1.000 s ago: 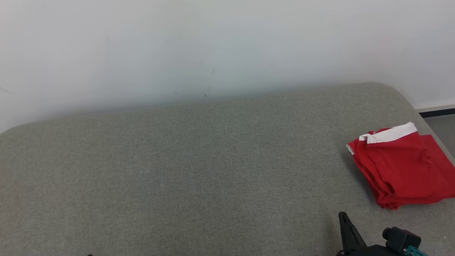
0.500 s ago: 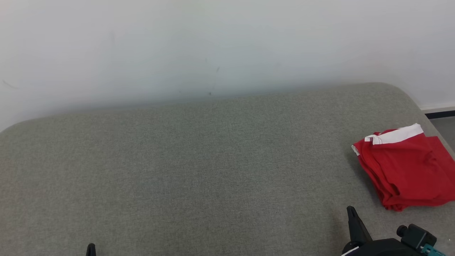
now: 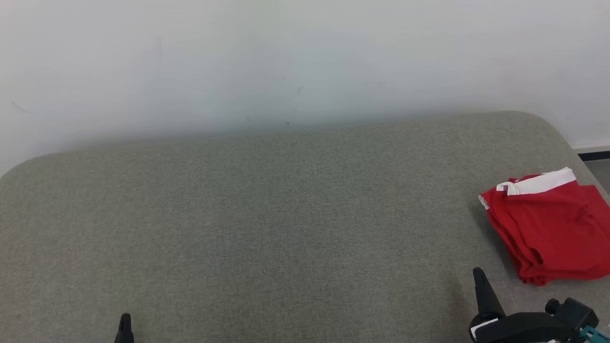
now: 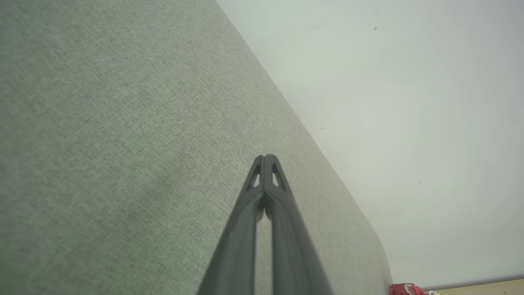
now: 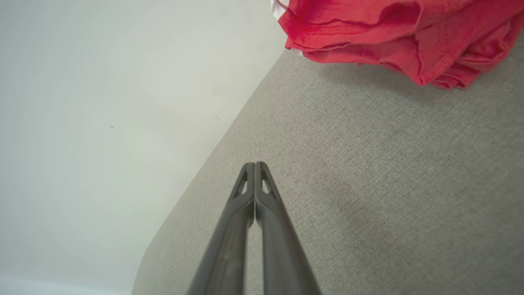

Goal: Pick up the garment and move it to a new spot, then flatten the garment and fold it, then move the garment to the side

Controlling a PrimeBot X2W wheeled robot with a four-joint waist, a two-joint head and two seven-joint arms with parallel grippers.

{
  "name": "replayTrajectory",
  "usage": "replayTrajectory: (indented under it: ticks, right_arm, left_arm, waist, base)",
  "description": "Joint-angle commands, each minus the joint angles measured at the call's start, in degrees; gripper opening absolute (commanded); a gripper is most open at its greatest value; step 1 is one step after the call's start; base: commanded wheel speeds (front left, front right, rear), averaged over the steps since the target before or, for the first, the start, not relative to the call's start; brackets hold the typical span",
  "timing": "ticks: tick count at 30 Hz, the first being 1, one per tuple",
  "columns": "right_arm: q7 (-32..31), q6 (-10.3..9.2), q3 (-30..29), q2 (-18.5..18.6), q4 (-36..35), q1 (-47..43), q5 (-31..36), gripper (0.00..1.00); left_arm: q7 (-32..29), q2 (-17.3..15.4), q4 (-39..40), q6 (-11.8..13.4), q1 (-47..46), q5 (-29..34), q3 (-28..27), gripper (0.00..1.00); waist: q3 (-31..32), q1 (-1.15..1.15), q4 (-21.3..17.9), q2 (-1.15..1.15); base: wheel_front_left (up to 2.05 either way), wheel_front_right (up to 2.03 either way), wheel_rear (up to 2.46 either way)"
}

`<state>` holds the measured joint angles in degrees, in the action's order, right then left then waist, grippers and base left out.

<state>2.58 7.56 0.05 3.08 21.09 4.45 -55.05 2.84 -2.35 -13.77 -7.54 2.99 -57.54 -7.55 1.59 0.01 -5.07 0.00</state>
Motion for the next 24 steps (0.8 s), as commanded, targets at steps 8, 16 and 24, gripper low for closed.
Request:
replayTrajectory:
  ticks: [8, 16, 24]
  right_arm:
    - [-1.35, -0.07, -1.16, -0.04, -1.7, 1.19, -5.88, 0.0]
    - [-2.58, -0.07, -2.03, -0.07, -2.6, 1.38, -10.75, 0.0]
    - [-3.7, -0.08, -2.85, -0.1, -3.4, 1.52, -15.38, 0.0]
  left_arm:
    - [-1.48, -0.48, 0.33, 0.04, -2.49, -5.65, 0.14, 0.0]
    - [-2.72, -0.52, 0.25, 0.05, -3.62, -10.07, 0.28, 0.0]
    - [-3.95, -0.54, 0.16, 0.06, -4.69, -14.43, 0.42, 0.0]
  waist:
    - [-0.2, 0.0, 0.54, 0.0]
    - [-0.39, 0.0, 1.1, 0.0]
    - [-0.58, 0.0, 1.66, 0.0]
  base:
    - [0.0, 0.0, 0.0]
    - [0.0, 0.0, 0.0]
    - [0.0, 0.0, 0.0]
